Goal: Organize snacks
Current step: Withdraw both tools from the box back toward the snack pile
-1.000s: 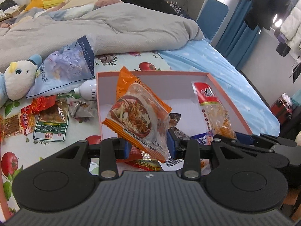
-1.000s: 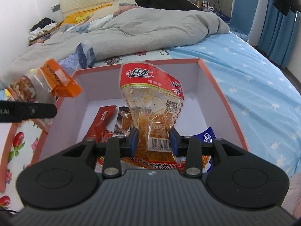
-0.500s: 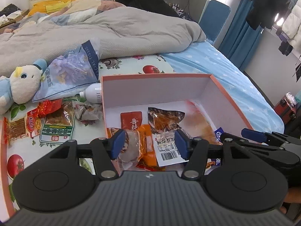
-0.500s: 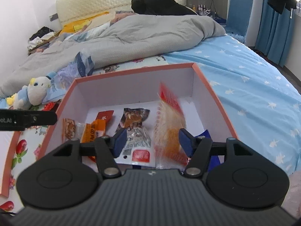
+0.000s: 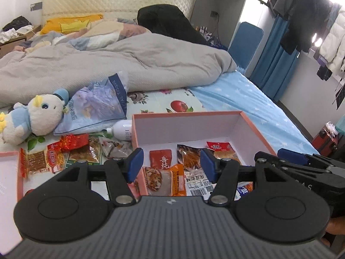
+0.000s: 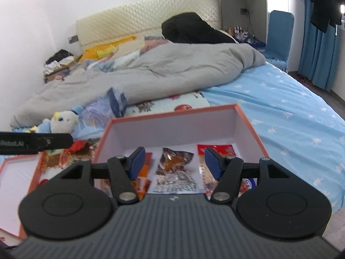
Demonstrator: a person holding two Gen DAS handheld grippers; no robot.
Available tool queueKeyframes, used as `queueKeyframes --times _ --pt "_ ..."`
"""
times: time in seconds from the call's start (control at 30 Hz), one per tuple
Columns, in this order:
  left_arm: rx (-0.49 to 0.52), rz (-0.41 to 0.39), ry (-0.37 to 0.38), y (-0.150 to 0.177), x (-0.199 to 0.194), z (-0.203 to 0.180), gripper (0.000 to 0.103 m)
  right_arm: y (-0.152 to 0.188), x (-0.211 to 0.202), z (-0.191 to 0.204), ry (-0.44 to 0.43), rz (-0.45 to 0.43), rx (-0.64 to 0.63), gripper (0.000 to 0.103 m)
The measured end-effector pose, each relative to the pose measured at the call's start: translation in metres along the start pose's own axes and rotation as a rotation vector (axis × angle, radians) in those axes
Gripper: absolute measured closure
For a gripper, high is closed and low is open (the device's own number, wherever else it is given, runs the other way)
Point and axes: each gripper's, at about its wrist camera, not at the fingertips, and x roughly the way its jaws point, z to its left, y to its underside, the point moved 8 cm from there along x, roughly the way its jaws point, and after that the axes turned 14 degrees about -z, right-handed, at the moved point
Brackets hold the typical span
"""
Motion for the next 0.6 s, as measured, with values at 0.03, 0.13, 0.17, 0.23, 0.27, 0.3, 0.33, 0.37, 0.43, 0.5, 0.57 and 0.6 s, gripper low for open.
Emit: queueKeyframes --times 0.03,0.13,0.17,0.23,0.27,0.3,0.33,0.37,0.43,0.5,0.57,0.6 --pt "-0.001 -0.002 0.003 0.0 -0.003 0.001 0.039 -0.001 -0.002 0.004 -0.007 -0.005 0.002 0.04" --pt "-0.004 -0.008 -0.007 -0.001 -0.014 0.007 0.039 -0.002 -0.007 0.017 -0.029 -0.014 -0.001 0.04" --pt "-0.007 -0.011 -0.008 -0.001 -0.018 0.01 0.039 -0.002 -0.008 0.021 -0.033 -0.015 -0.002 0.04" --pt "-0.011 -0.015 -0.011 -0.001 -0.024 0.015 0.039 -0.002 -0.011 0.03 -0.047 -0.018 0.003 0.04" --pt "-0.013 -0.019 -0.015 -0.001 -0.028 0.018 0.039 -0.001 -0.012 0.034 -0.049 -0.019 0.001 0.04" --pt "-0.016 -0.02 -0.019 -0.001 -0.031 0.021 0.039 0.0 -0.014 0.039 -0.055 -0.022 -0.009 0.04" --pt "-0.02 -0.022 -0.022 0.0 -0.034 0.024 0.039 0.0 -0.015 0.044 -0.062 -0.025 -0.016 0.04" --pt "-0.024 -0.022 -0.027 0.001 -0.037 0.028 0.039 0.001 -0.016 0.048 -0.067 -0.025 -0.018 0.04" --pt "-0.029 -0.025 -0.039 0.002 -0.043 0.035 0.039 0.003 -0.019 0.057 -0.084 -0.025 -0.014 0.04" --pt "-0.034 -0.027 -0.053 0.005 -0.049 0.044 0.039 0.005 -0.022 0.067 -0.108 -0.03 -0.015 0.04" --pt "-0.039 -0.026 -0.064 0.007 -0.054 0.052 0.039 0.006 -0.024 0.078 -0.121 -0.031 -0.034 0.04" --pt "-0.04 -0.026 -0.07 0.008 -0.058 0.056 0.039 0.008 -0.025 0.084 -0.124 -0.029 -0.046 0.04"
